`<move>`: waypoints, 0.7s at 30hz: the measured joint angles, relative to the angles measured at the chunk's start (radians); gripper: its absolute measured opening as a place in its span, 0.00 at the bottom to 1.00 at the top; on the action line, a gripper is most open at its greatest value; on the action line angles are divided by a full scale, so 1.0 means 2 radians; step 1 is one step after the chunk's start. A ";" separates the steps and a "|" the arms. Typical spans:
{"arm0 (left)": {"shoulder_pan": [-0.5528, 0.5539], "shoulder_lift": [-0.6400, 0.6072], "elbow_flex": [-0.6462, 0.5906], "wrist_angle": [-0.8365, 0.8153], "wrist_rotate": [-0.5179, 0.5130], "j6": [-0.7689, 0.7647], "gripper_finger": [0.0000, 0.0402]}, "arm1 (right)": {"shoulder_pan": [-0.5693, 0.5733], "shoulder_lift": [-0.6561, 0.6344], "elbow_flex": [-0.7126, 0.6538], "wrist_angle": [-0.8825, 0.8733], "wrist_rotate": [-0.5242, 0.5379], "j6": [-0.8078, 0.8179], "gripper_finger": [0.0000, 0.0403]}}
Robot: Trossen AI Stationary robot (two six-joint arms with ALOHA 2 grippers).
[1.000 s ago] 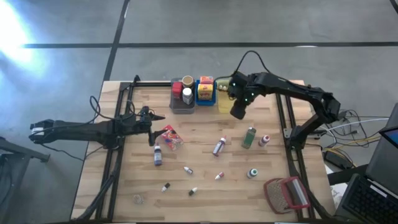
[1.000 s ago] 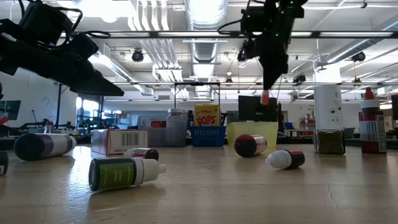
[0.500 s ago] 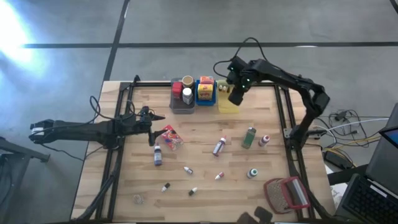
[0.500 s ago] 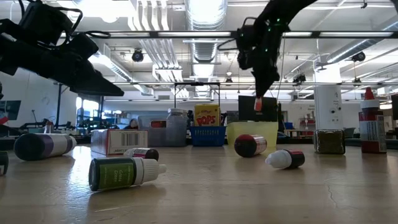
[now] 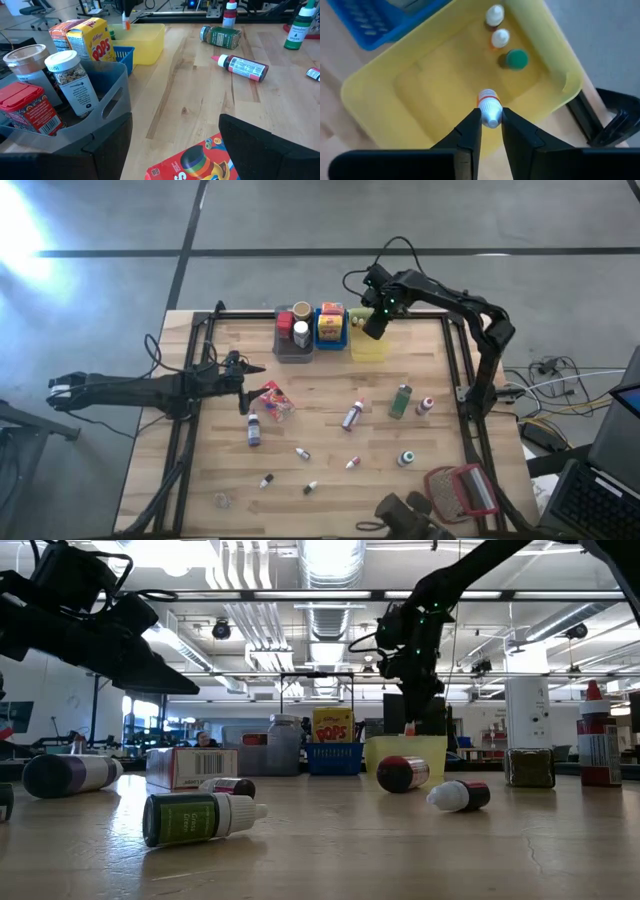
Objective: Pick & Place Kitchen Items
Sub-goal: Put the orange food coloring bottle into the yellow bin
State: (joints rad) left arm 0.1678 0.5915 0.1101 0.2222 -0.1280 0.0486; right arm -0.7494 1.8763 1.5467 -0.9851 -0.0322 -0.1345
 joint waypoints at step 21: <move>0.000 0.000 0.000 0.000 0.000 0.000 0.75 | -0.013 0.046 -0.001 0.025 0.000 -0.001 0.14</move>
State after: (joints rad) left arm 0.1677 0.5915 0.1099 0.2223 -0.1281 0.0485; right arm -0.7763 1.9687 1.5452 -0.9356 -0.0331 -0.1359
